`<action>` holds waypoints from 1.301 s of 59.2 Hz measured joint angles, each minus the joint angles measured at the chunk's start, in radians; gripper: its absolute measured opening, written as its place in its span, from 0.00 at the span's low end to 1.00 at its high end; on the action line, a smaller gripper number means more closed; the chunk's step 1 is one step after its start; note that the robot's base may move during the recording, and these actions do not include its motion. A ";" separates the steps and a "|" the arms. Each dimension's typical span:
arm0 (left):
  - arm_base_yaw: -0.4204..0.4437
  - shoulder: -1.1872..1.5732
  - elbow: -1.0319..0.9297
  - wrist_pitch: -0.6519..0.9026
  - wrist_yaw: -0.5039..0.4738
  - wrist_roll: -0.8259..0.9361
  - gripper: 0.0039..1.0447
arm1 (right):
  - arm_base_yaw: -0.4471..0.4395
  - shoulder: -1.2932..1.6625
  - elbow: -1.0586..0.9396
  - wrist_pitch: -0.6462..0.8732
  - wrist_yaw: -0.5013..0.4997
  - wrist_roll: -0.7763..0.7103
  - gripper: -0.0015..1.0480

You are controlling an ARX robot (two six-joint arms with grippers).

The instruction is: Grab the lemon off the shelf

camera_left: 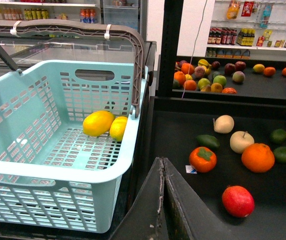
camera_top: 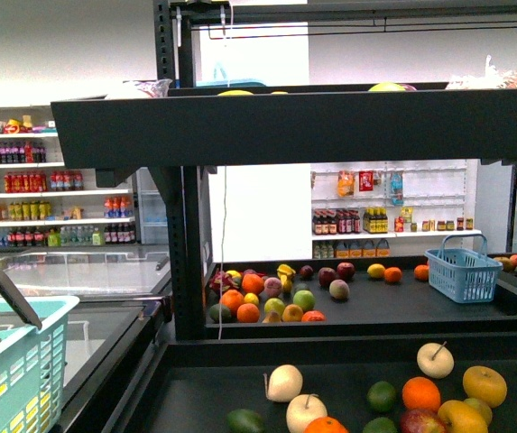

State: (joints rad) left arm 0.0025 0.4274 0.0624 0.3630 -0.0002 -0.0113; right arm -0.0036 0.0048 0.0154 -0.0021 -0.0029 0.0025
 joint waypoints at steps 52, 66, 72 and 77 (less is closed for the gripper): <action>0.000 -0.418 -0.049 -0.359 -0.001 0.002 0.02 | 0.000 0.000 0.000 0.000 -0.002 0.000 0.93; 0.000 -0.421 -0.049 -0.360 -0.001 0.001 0.24 | 0.000 0.000 0.000 0.000 0.000 0.000 0.93; 0.000 -0.421 -0.049 -0.360 -0.001 0.001 0.43 | 0.000 0.000 0.000 0.000 0.000 0.000 0.93; 0.000 -0.421 -0.049 -0.360 -0.001 0.001 0.59 | 0.000 0.000 0.000 0.000 0.000 0.000 0.93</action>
State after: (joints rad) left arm 0.0025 0.0063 0.0132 0.0032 -0.0010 -0.0101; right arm -0.0036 0.0044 0.0154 -0.0021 -0.0032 0.0025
